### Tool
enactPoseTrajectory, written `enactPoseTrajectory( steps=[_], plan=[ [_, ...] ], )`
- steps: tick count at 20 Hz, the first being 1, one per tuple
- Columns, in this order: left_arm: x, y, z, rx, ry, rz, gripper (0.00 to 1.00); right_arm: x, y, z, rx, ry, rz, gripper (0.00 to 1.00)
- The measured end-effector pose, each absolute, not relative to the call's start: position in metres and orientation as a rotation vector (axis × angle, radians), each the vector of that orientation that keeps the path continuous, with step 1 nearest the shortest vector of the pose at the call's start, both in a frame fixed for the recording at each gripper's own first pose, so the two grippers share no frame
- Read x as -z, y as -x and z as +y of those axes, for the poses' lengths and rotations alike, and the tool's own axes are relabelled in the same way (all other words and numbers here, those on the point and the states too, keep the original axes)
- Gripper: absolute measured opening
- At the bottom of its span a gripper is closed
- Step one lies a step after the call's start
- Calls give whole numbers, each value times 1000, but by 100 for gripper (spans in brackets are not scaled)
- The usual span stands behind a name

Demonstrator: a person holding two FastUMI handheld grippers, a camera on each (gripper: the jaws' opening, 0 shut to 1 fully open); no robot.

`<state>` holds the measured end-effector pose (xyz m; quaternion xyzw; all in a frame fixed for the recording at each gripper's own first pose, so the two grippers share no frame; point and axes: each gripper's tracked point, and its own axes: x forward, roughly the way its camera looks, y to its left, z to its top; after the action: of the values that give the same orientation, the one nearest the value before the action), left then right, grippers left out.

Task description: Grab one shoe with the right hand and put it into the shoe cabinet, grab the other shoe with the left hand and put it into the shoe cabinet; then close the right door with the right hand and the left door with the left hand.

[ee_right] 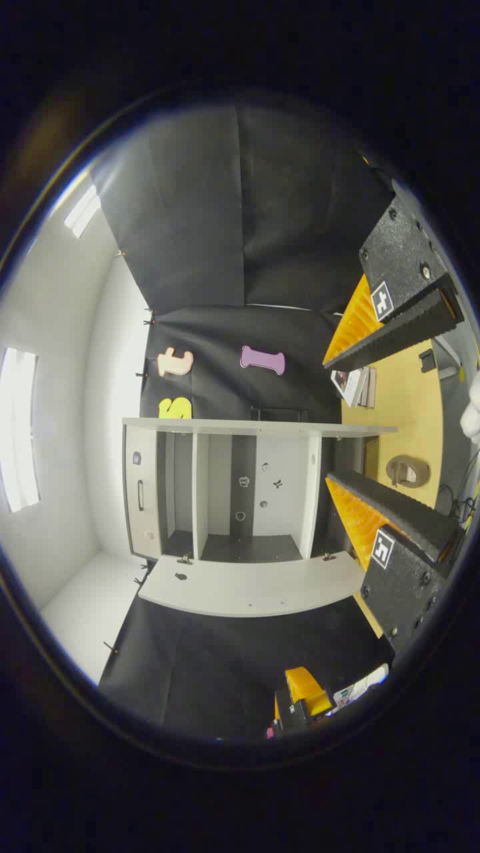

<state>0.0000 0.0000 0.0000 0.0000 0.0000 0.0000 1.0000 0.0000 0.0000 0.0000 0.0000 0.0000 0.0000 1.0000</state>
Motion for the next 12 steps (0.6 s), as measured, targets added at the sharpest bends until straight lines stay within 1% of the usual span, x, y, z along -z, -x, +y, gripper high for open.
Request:
enactPoseTrajectory(
  steps=[12],
  plan=[
    [5, 1, 2, 4, -9, 16, 95, 13, -1, 11, -15, -10, 19, 98]
  ],
)
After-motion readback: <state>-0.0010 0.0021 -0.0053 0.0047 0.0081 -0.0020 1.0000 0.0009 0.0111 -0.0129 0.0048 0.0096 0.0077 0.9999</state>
